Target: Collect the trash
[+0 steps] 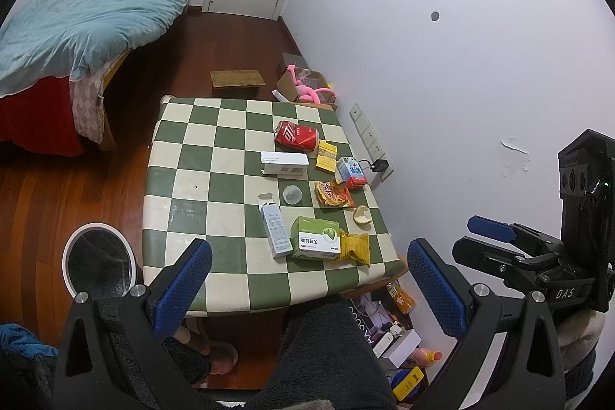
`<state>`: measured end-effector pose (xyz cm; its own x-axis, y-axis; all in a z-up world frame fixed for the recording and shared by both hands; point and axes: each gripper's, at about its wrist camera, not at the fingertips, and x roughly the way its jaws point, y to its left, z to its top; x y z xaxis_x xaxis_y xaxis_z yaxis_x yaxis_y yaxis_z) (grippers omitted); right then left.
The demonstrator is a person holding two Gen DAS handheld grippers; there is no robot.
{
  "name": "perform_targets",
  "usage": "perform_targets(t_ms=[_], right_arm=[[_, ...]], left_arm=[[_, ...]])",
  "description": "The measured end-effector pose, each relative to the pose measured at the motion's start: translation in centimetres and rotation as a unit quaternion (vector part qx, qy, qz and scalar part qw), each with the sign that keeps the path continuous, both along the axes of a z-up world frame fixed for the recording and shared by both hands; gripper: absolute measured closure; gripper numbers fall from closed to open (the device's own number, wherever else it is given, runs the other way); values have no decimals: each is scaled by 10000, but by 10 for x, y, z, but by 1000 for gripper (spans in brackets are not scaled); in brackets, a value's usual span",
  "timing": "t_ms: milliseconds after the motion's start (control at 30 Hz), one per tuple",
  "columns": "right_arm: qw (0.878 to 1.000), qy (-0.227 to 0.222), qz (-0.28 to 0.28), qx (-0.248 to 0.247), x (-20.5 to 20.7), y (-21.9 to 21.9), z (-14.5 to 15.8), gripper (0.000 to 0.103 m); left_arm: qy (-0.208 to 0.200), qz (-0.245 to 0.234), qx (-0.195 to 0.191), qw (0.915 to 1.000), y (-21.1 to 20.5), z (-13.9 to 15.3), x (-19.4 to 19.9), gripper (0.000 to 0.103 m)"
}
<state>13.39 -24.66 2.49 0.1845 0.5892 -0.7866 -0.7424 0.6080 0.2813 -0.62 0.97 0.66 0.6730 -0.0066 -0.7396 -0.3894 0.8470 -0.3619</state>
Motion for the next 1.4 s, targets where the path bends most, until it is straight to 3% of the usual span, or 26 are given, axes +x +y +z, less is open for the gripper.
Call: perform_targets(t_ms=[900, 1033, 1200, 1400], right_arm=[[10000, -11, 8, 26, -3, 5, 1, 0], [9997, 37, -227, 99, 2, 7, -1, 0], [9953, 252, -936, 7, 34, -2, -26, 0], [9773, 718, -1903, -595, 94, -12, -132, 0]], left_arm=[[2, 6, 14, 10000, -1, -1, 0, 0], [141, 241, 274, 9992, 1, -9, 10, 0], [747, 677, 605, 9931, 14, -65, 50, 0], [1645, 888, 426, 9814, 31, -165, 96, 0]])
